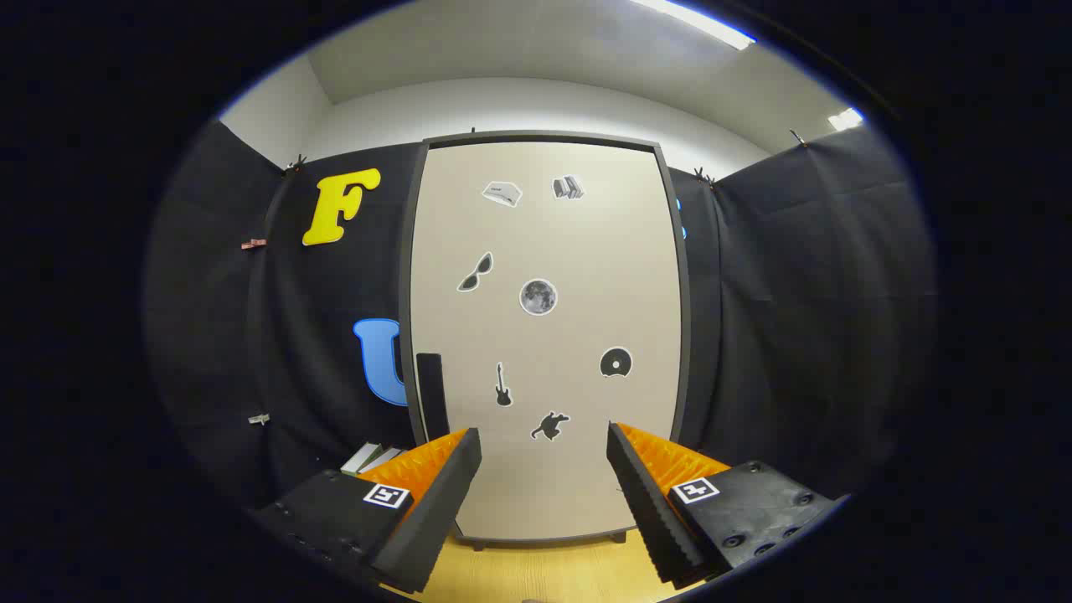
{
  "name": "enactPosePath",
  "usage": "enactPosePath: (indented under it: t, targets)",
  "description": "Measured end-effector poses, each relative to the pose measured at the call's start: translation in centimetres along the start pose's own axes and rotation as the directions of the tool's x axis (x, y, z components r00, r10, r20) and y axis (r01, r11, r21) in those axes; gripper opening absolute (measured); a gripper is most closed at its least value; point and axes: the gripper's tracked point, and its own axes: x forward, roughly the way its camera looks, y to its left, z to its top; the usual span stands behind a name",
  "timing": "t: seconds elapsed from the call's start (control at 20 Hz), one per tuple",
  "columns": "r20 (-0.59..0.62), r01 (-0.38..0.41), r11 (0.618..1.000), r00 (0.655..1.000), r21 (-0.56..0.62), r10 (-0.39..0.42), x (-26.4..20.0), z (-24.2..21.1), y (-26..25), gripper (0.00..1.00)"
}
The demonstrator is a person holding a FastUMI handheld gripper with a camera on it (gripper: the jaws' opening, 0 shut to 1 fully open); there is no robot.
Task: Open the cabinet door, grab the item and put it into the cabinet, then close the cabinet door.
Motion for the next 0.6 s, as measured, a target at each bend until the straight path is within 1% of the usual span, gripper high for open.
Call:
enactPosePath:
  t: [0.6]
  targets:
    - [0.001, 0.006, 1.0, 1.0, 0.008, -0.006, 0.07, 0.14, 0.09, 0.97]
